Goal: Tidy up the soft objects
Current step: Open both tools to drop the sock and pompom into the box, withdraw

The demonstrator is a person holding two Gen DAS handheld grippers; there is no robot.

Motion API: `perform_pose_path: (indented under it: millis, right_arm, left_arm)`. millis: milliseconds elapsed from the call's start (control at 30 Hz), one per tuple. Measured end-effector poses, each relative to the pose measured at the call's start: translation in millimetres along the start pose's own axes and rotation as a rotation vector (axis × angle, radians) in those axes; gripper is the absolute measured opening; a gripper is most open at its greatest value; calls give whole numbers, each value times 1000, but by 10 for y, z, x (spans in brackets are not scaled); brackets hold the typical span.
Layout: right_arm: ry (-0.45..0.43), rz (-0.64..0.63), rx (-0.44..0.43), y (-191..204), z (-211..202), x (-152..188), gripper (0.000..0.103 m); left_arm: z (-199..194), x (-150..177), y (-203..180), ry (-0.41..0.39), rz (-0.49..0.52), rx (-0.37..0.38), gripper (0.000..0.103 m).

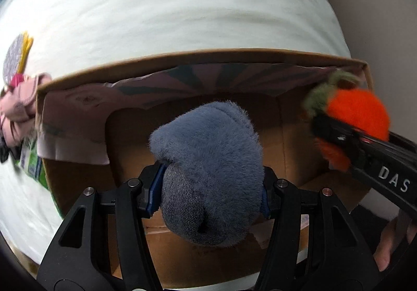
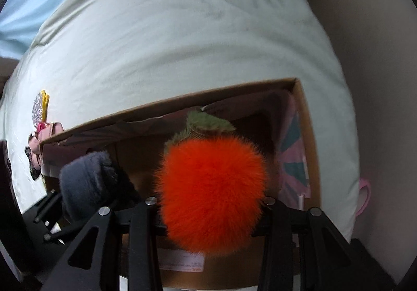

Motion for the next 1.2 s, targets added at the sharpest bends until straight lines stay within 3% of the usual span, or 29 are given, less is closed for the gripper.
perform_pose_path:
  millis: [33, 67, 100, 133, 367, 600, 900, 1200]
  right_arm:
    - [1, 13, -15, -14, 6, -6, 53]
    - [-13, 17, -25, -14, -14, -8, 62]
    - [-32, 13, -30, -6, -47, -10, 87]
    - [-62, 1, -34, 6, -91, -8, 103]
    - [-116, -15, -49, -7, -205, 22, 103]
    - [-152, -26, -50, 50, -338, 98, 103]
    - [-243, -67, -61, 201, -889, 344, 103]
    - [-400, -159, -78, 603, -1770, 777, 103]
  left_arm:
    - [-50, 2, -37, -18, 33, -39, 83]
    - [-80, 7, -43, -34, 64, -87, 97]
    - [-113, 5, -51, -50, 87, -115, 103]
    - [-144, 17, -66, -66, 112, -129, 103]
    - [-162, 76, 31, -39, 67, -68, 103]
    - [-338, 168, 158, -77, 63, -67, 103]
    - [-1044, 390, 243, -204, 51, -54, 103]
    - [-2075, 796, 568, -381, 14, -52, 103]
Point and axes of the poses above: each gripper's, at about its wrist camera, not at the fingertips, and z roughly the way its jaws point, y to its left, x to its underside, the point moved 3 cm from there along z, roughly the way its jaws point, and after that the axes turned 11 degrees about -x, right-handed, at the moved point
